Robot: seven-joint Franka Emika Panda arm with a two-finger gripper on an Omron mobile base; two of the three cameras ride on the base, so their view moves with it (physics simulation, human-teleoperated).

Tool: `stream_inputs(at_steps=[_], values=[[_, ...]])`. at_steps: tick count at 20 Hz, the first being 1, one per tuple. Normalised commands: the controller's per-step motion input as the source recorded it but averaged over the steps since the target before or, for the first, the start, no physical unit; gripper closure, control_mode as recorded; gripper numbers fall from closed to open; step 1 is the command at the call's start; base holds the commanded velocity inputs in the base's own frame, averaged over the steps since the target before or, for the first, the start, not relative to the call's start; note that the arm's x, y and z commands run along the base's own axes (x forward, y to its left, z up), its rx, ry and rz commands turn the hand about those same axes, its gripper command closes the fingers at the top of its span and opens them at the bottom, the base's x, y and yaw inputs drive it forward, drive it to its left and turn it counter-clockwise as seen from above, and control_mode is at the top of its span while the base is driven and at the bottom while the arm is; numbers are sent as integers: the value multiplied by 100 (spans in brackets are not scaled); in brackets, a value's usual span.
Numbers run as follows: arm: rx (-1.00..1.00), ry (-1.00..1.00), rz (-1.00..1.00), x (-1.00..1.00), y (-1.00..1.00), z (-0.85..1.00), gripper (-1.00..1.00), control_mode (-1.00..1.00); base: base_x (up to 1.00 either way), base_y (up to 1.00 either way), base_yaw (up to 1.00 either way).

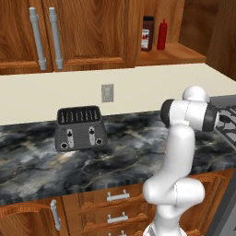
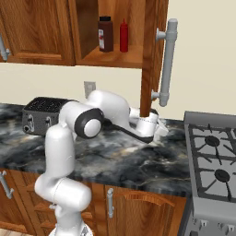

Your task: Collect the paprika, ketchup, and shaker from the cabinet and place them next to the stove.

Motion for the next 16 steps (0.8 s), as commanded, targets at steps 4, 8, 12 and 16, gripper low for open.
stream_inputs(at_steps=[4, 8, 12, 16], values=[[0, -8, 0, 9, 0, -55, 100, -100, 0, 0, 0], [0, -7, 0, 3, 0, -59, -100, -100, 0, 0, 0], [0, -10, 0, 0, 0, -32, -100, -100, 0, 0, 0], [-1, -11, 0, -1, 11, -3, -100, -100, 0, 0, 0]])
